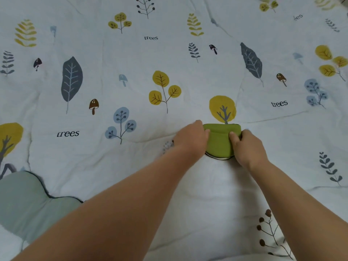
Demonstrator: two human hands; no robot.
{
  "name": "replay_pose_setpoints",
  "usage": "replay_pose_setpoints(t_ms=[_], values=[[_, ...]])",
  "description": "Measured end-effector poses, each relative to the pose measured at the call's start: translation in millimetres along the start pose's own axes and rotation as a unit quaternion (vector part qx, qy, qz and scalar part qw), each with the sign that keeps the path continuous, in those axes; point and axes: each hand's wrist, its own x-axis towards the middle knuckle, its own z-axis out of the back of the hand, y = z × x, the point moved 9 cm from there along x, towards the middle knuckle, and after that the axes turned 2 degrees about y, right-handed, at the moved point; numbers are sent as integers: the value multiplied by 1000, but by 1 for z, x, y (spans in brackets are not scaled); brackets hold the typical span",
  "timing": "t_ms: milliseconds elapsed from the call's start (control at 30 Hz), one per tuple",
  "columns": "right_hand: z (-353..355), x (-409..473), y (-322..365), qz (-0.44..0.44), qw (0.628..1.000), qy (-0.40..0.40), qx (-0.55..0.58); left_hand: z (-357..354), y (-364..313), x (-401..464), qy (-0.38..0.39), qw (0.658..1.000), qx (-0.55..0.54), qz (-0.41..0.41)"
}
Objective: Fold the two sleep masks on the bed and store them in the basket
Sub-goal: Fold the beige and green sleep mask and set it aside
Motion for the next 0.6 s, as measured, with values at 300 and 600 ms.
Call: replay_pose_setpoints(t_ms=[300,600], values=[[18,-14,7,-12,995,-73,-71,21,8,-5,-15,1000,-15,11],[6,-77,75,162,966,-115,-168,71,47,-51,-44,998,-14,34]])
